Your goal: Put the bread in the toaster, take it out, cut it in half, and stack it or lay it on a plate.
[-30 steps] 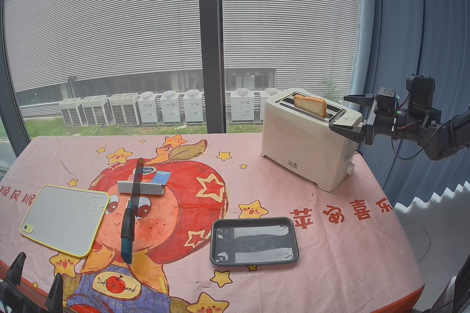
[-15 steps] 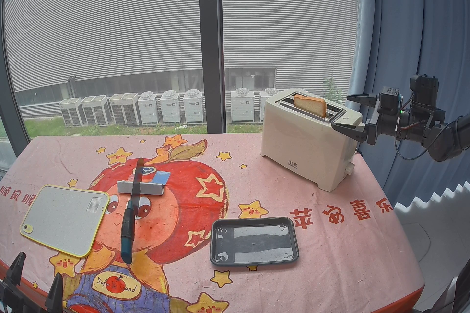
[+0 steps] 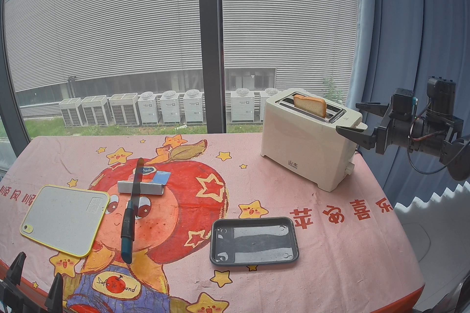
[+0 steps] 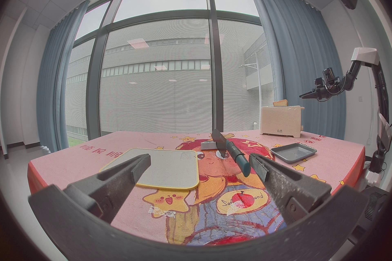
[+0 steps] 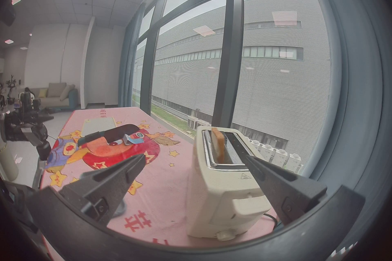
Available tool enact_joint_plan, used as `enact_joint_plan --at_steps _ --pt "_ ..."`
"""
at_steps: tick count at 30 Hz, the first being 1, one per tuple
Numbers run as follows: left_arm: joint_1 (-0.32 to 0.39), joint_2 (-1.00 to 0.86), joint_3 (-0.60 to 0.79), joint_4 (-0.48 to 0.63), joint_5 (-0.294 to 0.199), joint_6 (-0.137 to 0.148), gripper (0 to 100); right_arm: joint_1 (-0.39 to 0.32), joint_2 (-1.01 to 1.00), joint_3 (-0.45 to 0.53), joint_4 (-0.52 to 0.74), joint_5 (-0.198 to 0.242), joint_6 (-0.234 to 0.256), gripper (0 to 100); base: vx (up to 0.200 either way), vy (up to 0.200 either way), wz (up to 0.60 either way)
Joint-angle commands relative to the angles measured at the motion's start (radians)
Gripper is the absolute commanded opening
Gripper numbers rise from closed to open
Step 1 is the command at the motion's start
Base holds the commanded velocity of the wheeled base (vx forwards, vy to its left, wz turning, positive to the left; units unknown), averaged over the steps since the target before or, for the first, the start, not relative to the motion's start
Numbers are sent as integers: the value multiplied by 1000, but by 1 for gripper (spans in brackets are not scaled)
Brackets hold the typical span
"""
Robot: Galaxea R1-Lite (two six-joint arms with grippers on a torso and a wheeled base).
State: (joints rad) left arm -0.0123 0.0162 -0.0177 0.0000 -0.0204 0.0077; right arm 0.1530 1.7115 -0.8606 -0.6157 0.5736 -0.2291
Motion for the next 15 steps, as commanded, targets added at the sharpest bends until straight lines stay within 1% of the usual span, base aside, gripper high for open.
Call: enact_joint_plan --at_steps 1,2,3,4,6,7,8,9,11,14,15 --pt "0 -5 16 0 -1 0 100 48 -112 66 -2 -61 34 100 0 0 0" --pt "0 -5 18 0 -1 0 100 53 -119 75 -6 -93 45 100 0 0 0" --pt "0 -5 16 0 0 0 100 54 -121 77 -6 -98 47 100 0 0 0" --pt "0 -5 16 0 0 0 100 71 -145 101 -7 -140 71 100 0 0 0" --pt "0 -5 16 0 -1 0 100 79 -179 120 -7 -144 105 100 0 0 0" --pt "0 -5 16 0 0 0 100 80 -185 123 -7 -146 114 100 0 0 0" --pt "0 -5 16 0 0 0 100 82 -202 127 -6 -150 140 100 0 0 0" --pt "0 -5 16 0 0 0 100 82 -210 127 -6 -155 154 100 0 0 0" --pt "0 -5 16 0 0 0 100 80 -220 127 -4 -176 171 100 0 0 0" --pt "0 -5 16 0 0 0 100 80 -220 134 -6 -305 177 100 0 0 0" --pt "0 -5 16 0 0 0 100 80 -222 140 -7 -331 179 100 0 0 0"
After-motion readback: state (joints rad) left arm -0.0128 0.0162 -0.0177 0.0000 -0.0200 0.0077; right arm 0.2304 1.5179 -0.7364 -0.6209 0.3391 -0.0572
